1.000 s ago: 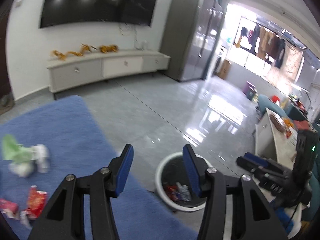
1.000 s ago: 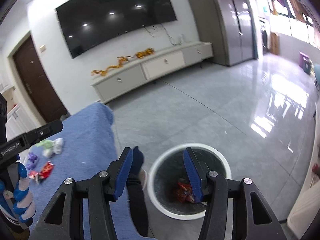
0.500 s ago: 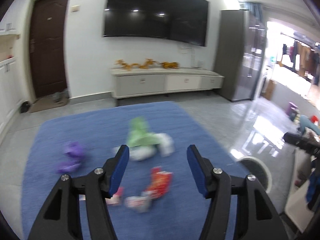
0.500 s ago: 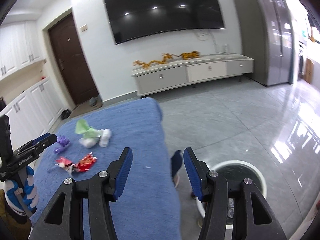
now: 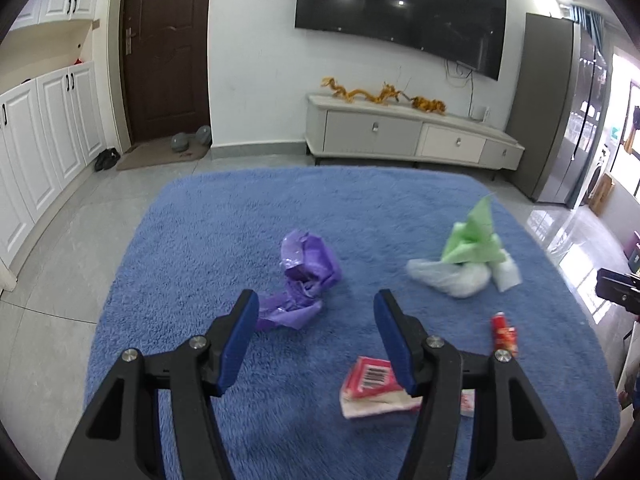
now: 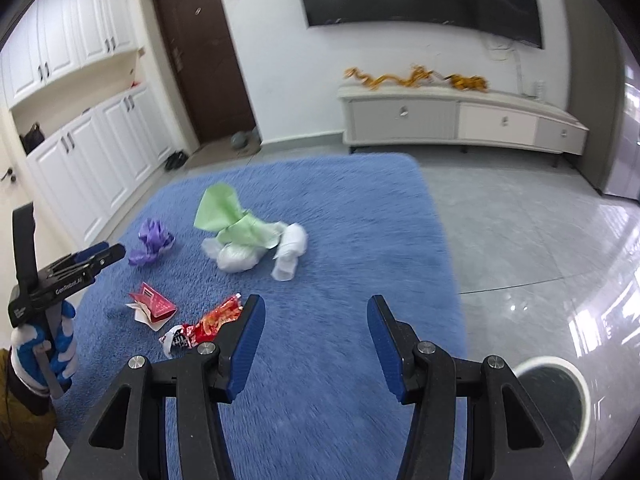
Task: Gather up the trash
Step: 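Grasp the purple bag with the left tool while the right tool grasps white tissue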
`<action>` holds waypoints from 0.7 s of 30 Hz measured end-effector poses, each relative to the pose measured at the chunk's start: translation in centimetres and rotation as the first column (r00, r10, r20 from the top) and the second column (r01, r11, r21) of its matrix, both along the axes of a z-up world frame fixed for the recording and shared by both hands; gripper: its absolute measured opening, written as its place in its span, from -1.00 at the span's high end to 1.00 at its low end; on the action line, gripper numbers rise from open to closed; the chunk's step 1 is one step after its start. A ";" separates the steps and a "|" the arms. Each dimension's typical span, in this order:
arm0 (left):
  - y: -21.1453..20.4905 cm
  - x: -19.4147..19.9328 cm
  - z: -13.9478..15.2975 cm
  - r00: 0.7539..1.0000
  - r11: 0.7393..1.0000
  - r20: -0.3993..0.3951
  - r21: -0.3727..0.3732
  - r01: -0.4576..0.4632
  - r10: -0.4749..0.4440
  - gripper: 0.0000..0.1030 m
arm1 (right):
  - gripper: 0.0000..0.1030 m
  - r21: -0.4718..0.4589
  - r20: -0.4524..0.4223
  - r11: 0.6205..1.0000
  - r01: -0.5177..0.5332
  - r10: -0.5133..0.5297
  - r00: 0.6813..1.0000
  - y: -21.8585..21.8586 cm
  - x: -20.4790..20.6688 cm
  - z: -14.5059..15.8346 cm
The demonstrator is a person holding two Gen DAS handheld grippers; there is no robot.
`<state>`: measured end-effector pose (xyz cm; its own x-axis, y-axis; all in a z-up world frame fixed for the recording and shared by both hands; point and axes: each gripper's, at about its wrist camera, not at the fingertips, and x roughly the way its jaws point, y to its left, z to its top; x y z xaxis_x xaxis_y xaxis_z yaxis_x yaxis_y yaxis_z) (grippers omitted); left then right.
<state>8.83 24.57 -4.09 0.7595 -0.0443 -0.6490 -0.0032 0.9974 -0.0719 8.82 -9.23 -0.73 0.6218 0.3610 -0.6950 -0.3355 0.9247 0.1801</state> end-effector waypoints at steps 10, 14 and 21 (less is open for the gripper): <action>0.0 5.0 -3.0 0.998 0.998 -0.066 0.051 0.023 -0.019 -0.13 | 0.02 -0.035 -0.075 0.996 -0.082 0.079 0.994 4.6 6.6 -4.5; 0.5 6.5 -4.0 0.994 0.999 -0.109 0.034 0.021 -0.017 -0.13 | 0.15 -0.043 -0.081 0.994 -0.104 0.100 0.992 5.5 8.1 -5.4; 1.8 7.1 -4.7 0.987 0.999 -0.162 -0.034 0.002 -0.007 0.29 | 0.65 -0.097 -0.067 0.990 -0.098 0.092 0.994 5.9 9.3 -6.3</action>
